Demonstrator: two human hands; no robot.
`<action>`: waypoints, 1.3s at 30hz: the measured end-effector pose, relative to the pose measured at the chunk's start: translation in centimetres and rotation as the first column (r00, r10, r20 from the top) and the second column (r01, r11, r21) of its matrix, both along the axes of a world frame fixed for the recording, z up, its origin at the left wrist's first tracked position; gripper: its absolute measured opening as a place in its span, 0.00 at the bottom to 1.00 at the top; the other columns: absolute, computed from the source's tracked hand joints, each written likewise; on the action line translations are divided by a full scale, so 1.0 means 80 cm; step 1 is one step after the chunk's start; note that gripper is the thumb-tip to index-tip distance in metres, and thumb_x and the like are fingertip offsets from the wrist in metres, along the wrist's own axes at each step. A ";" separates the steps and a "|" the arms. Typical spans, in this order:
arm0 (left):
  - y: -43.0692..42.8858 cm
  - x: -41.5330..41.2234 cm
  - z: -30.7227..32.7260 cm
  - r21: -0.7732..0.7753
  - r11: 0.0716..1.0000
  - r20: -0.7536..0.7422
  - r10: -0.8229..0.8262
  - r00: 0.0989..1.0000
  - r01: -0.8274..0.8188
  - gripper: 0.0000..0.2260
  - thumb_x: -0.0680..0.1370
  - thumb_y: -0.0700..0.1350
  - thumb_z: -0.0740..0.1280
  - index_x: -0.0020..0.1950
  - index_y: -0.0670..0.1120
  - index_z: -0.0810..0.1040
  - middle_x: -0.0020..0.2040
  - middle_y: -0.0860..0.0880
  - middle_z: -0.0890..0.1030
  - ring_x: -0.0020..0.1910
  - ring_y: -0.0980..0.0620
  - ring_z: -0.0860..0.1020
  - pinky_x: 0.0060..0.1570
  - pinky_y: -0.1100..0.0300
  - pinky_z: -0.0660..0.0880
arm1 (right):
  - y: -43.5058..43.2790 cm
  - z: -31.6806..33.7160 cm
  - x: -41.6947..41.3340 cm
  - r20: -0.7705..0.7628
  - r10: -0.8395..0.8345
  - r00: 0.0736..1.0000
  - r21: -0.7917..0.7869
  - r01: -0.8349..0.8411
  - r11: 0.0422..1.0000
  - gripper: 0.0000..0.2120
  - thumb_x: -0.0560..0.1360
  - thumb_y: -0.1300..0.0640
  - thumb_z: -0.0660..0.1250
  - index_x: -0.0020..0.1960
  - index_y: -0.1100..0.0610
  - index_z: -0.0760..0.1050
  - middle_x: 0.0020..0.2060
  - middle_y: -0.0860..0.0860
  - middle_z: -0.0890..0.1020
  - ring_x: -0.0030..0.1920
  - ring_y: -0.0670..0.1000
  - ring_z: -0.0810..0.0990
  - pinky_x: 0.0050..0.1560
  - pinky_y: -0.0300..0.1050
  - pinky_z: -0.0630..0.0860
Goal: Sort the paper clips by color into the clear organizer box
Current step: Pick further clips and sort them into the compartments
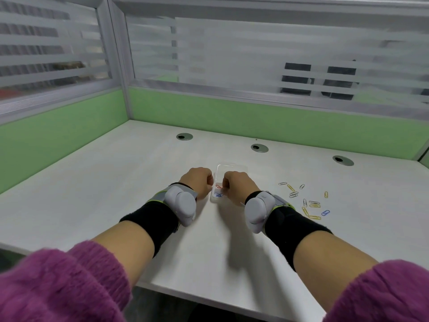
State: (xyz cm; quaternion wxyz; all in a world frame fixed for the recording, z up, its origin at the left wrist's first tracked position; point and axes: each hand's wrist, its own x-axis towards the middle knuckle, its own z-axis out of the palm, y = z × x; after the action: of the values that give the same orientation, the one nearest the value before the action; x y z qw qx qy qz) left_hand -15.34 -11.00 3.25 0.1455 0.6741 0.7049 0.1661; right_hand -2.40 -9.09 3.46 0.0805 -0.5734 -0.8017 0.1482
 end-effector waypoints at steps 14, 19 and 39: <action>0.008 0.118 0.003 0.010 0.982 0.023 -0.191 0.981 0.191 0.10 0.76 0.41 0.65 0.56 0.43 0.78 0.57 0.45 0.80 0.57 0.45 0.77 0.57 0.54 0.74 | -0.012 0.000 0.133 -0.029 -0.145 0.989 0.038 0.146 0.988 0.09 0.77 0.61 0.60 0.55 0.60 0.75 0.56 0.56 0.80 0.57 0.58 0.77 0.54 0.49 0.74; 0.007 0.172 -0.003 0.002 0.967 0.001 -0.254 0.967 0.254 0.10 0.76 0.41 0.65 0.56 0.43 0.78 0.57 0.45 0.80 0.57 0.45 0.77 0.56 0.54 0.73 | -0.017 -0.006 0.192 -0.036 -0.204 0.978 0.022 0.205 0.978 0.09 0.77 0.63 0.60 0.55 0.61 0.75 0.56 0.57 0.80 0.58 0.58 0.76 0.57 0.50 0.73; 0.021 0.263 -0.030 -0.100 0.964 -0.131 -0.257 0.957 0.245 0.23 0.72 0.56 0.69 0.60 0.43 0.73 0.62 0.44 0.75 0.59 0.43 0.76 0.54 0.53 0.74 | -0.013 -0.030 0.292 0.015 -0.300 0.954 0.008 0.300 0.954 0.13 0.77 0.63 0.62 0.60 0.58 0.76 0.62 0.56 0.75 0.63 0.57 0.73 0.61 0.48 0.72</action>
State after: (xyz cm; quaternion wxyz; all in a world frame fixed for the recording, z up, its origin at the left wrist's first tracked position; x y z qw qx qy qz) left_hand 5.67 -9.30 0.82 0.1421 0.7617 0.6284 0.0684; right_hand 20.95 -10.12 1.07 0.0972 -0.6893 -0.7065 0.1273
